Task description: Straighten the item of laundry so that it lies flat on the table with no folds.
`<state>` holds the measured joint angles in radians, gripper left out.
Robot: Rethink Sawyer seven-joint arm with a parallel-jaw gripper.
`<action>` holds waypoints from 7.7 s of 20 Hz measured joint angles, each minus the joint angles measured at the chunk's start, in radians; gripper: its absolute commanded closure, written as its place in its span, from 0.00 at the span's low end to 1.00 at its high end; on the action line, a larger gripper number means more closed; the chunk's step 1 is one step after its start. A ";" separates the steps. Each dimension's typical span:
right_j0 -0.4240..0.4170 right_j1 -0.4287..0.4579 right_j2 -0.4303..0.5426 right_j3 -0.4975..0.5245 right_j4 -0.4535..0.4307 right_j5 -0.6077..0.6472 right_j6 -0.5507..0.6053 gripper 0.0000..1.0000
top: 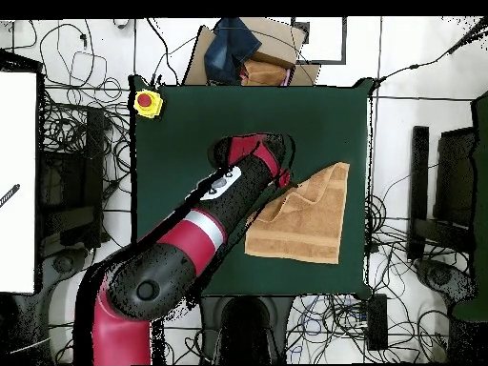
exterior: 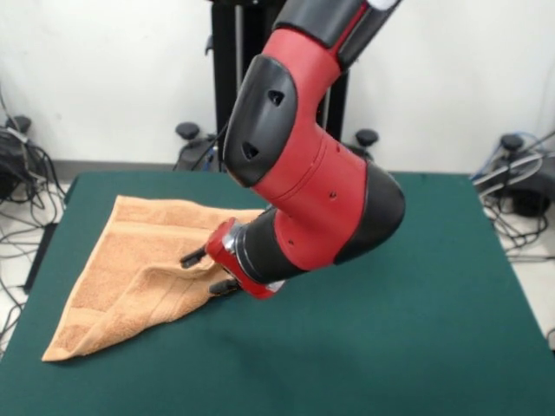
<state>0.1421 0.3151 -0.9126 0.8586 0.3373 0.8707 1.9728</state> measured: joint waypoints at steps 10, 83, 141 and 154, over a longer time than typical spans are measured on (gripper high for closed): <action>0.046 0.005 -0.075 0.000 -0.141 0.000 0.000 0.00; 0.037 0.022 -0.004 -0.067 -0.198 0.003 0.026 0.00; 0.151 -0.221 0.016 0.254 -0.258 -0.051 0.026 0.00; 0.133 -0.119 0.008 0.133 -0.240 -0.050 0.026 0.00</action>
<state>0.2754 0.1959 -0.9046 0.9921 0.0977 0.8206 1.9989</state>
